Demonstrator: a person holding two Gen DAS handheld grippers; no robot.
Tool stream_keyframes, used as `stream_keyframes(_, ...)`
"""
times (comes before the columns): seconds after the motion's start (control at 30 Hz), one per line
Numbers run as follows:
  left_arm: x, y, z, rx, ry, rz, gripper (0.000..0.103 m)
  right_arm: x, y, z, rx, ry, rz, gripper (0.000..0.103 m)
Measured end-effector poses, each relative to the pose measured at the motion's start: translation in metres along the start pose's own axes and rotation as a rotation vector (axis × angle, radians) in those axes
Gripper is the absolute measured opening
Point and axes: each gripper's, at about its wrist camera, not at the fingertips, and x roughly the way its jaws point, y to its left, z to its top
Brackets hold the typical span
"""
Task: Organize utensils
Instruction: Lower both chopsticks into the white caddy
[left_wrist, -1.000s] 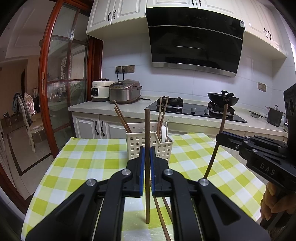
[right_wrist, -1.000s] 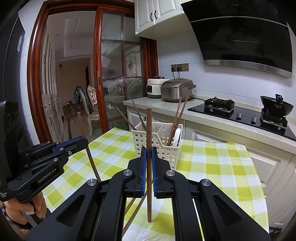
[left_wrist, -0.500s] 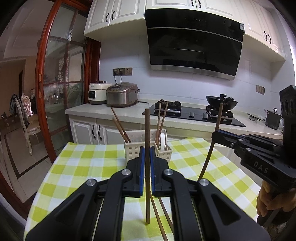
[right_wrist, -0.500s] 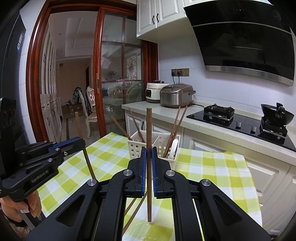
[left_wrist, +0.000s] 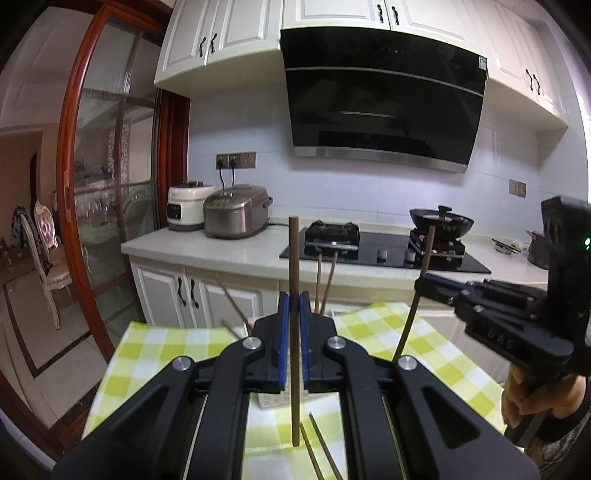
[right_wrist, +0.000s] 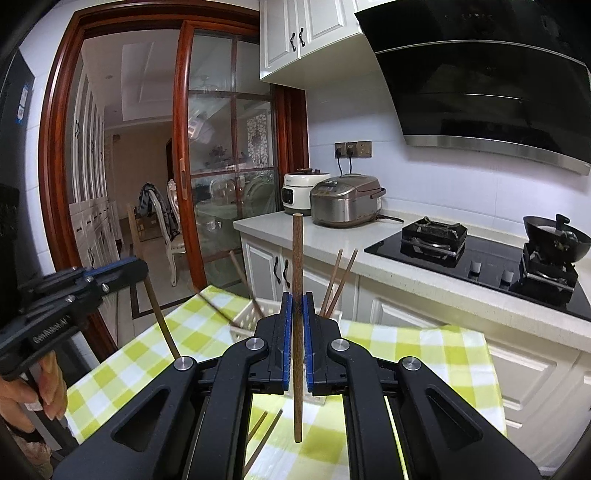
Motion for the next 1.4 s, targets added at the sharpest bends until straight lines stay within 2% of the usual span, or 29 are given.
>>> stream_keyframes(0.3, 0.022, 0.005, 0.07, -0.008, -0.063, 0.027, 0.006, 0.019, -0.007, 0.051, -0.003, -0.049, -0.012, 0.006)
stream_keyframes(0.53, 0.059, 0.009, 0.091, -0.032, -0.08, 0.054, 0.006, 0.05, -0.012, 0.068, 0.013, -0.066, -0.006, 0.006)
stream_keyframes(0.77, 0.111, 0.02, 0.086, -0.068, -0.018, 0.051, 0.006, 0.095, -0.017, 0.06, 0.036, -0.025, 0.026, 0.006)
stream_keyframes(1.03, 0.154, 0.028, 0.053, -0.072, 0.109, 0.034, 0.006, 0.141, -0.016, 0.041, 0.021, 0.079, 0.06, 0.006)
stream_keyframes(1.23, 0.161, 0.034, 0.028, -0.097, 0.192, 0.015, 0.006, 0.162, -0.02, 0.027, 0.043, 0.165, 0.056, 0.006)
stream_keyframes(1.4, 0.166, 0.042, 0.011, -0.124, 0.227, 0.037, 0.006, 0.181, -0.027, 0.017, 0.086, 0.203, 0.057, 0.006)
